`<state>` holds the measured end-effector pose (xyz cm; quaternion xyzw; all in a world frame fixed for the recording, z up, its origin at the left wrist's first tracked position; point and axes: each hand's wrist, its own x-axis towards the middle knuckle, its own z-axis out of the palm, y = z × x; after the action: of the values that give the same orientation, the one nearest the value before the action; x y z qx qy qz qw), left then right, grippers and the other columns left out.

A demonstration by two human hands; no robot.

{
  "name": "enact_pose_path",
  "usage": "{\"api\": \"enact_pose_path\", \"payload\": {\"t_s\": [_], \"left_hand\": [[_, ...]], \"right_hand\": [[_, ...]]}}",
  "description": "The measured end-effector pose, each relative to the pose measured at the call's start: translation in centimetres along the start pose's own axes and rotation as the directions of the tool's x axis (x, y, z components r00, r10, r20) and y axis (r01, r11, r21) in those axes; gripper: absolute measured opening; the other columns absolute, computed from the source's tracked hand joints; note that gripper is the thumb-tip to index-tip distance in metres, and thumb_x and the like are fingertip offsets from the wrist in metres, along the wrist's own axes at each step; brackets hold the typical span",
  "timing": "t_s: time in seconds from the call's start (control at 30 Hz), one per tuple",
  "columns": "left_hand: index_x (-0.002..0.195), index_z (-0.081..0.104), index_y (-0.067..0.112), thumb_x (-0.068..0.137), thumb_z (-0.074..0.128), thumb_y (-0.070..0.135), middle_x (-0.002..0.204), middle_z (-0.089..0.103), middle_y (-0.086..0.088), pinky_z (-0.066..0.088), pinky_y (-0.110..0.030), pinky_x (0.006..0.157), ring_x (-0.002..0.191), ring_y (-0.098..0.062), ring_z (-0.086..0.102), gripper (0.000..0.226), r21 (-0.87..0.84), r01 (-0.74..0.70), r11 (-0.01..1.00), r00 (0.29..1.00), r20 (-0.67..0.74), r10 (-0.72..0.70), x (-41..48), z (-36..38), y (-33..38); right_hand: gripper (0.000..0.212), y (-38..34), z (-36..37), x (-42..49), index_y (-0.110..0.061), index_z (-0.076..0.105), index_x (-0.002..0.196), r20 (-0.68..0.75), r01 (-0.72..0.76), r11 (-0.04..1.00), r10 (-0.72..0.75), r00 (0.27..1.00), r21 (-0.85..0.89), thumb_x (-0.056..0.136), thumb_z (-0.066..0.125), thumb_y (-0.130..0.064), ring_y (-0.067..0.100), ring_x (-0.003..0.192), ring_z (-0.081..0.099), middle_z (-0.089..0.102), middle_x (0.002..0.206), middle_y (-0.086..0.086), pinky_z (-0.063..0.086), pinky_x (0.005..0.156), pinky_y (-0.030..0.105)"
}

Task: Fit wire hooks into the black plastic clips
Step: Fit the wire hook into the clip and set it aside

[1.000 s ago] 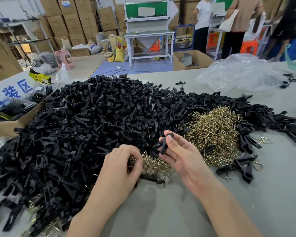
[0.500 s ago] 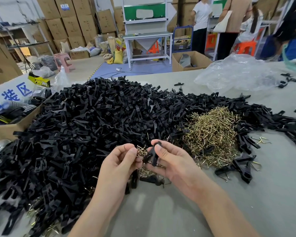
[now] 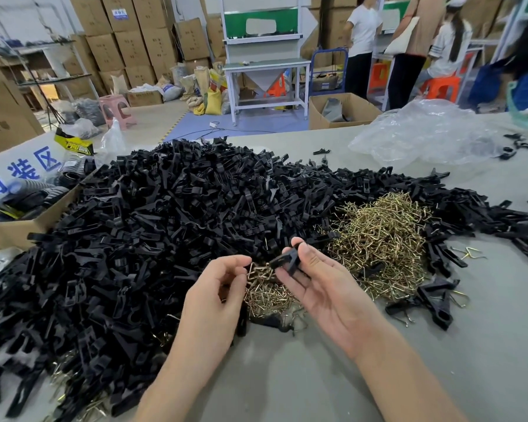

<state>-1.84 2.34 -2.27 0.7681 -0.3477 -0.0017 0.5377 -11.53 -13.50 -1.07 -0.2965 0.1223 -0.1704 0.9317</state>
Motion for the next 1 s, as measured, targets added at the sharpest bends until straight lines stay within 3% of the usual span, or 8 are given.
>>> {"api": "enact_pose_path", "payload": {"t_s": [0.1,0.17,0.43,0.53,0.63,0.77,0.9,1.0], "left_hand": [[0.117,0.063,0.03,0.098,0.054,0.017,0.107,0.057,0.021,0.044,-0.017,0.088,0.102,-0.003,0.057,0.025,0.413,-0.263,0.872,0.965,0.114,0.237,-0.1,-0.3,-0.5],[0.119,0.06,0.029,0.099,0.049,0.022,0.108,0.054,0.021,0.045,-0.018,0.085,0.098,-0.003,0.057,0.024,0.443,-0.266,0.856,0.964,0.122,0.236,-0.1,-0.4,-0.6],[0.109,0.062,0.046,0.098,0.06,0.013,0.101,0.068,0.018,0.044,-0.005,0.078,0.096,-0.003,0.064,0.035,0.016,-0.001,1.0,0.999,-0.05,0.002,0.0,-0.4,0.4],[0.104,0.065,0.046,0.097,0.062,0.015,0.1,0.07,0.017,0.047,-0.008,0.08,0.096,-0.003,0.067,0.032,-0.127,0.043,0.991,0.996,-0.074,-0.053,-0.1,0.0,1.0],[0.1,0.068,0.043,0.096,0.063,0.014,0.099,0.072,0.015,0.049,-0.009,0.078,0.093,-0.002,0.069,0.03,-0.227,0.063,0.972,0.992,-0.096,-0.086,0.0,0.2,1.2],[0.102,0.067,0.044,0.097,0.061,0.016,0.1,0.07,0.022,0.045,-0.005,0.079,0.097,0.001,0.066,0.028,-0.043,-0.023,0.999,0.995,-0.101,0.019,0.0,-0.2,0.8],[0.11,0.065,0.033,0.099,0.054,0.019,0.105,0.062,0.024,0.042,-0.006,0.084,0.101,-0.002,0.063,0.021,0.291,-0.238,0.927,0.962,-0.06,0.266,0.3,-0.9,0.3],[0.111,0.065,0.032,0.099,0.052,0.021,0.106,0.061,0.024,0.041,-0.006,0.085,0.102,0.0,0.062,0.02,0.304,-0.209,0.93,0.961,-0.112,0.252,0.3,-1.2,0.3]], "right_hand": [[0.017,-0.1,-0.3,0.2,-0.008,0.078,0.099,-0.015,0.029,0.998,-0.03,0.999,-0.048,0.084,0.071,-0.014,0.023,0.095,0.072,0.072,0.102,0.013,0.061,0.086,0.038],[0.015,-0.1,-0.5,0.3,-0.014,0.079,0.097,-0.007,0.053,0.993,-0.054,0.999,-0.104,0.084,0.072,-0.017,0.02,0.092,0.071,0.072,0.101,0.009,0.06,0.09,0.04],[0.021,1.2,-0.3,0.5,-0.022,0.079,0.102,0.073,0.026,0.896,0.007,0.997,-0.444,0.082,0.075,-0.027,0.017,0.107,0.069,0.074,0.113,0.007,0.058,0.086,0.035],[0.033,1.7,-0.2,0.4,-0.018,0.076,0.109,0.105,-0.015,0.844,0.084,0.991,-0.536,0.081,0.078,-0.035,0.022,0.117,0.065,0.07,0.124,0.011,0.056,0.096,0.042],[0.033,1.9,-0.3,0.3,-0.013,0.073,0.116,0.146,-0.034,0.83,0.137,0.98,-0.556,0.087,0.074,-0.029,0.025,0.115,0.066,0.072,0.119,0.01,0.051,0.105,0.05],[0.027,1.6,-0.2,0.2,-0.014,0.075,0.11,0.1,-0.001,0.854,0.062,0.993,-0.52,0.085,0.073,-0.026,0.026,0.108,0.066,0.07,0.114,0.019,0.054,0.101,0.045],[0.023,0.9,-0.5,0.4,-0.011,0.074,0.108,0.116,-0.032,0.925,0.082,0.99,-0.378,0.087,0.071,-0.019,0.023,0.09,0.069,0.069,0.1,0.01,0.058,0.093,0.042],[0.026,0.8,-0.8,0.4,-0.012,0.074,0.111,0.106,0.025,0.887,0.027,0.994,-0.462,0.088,0.071,-0.023,0.028,0.109,0.068,0.07,0.115,0.013,0.054,0.101,0.042]]}}
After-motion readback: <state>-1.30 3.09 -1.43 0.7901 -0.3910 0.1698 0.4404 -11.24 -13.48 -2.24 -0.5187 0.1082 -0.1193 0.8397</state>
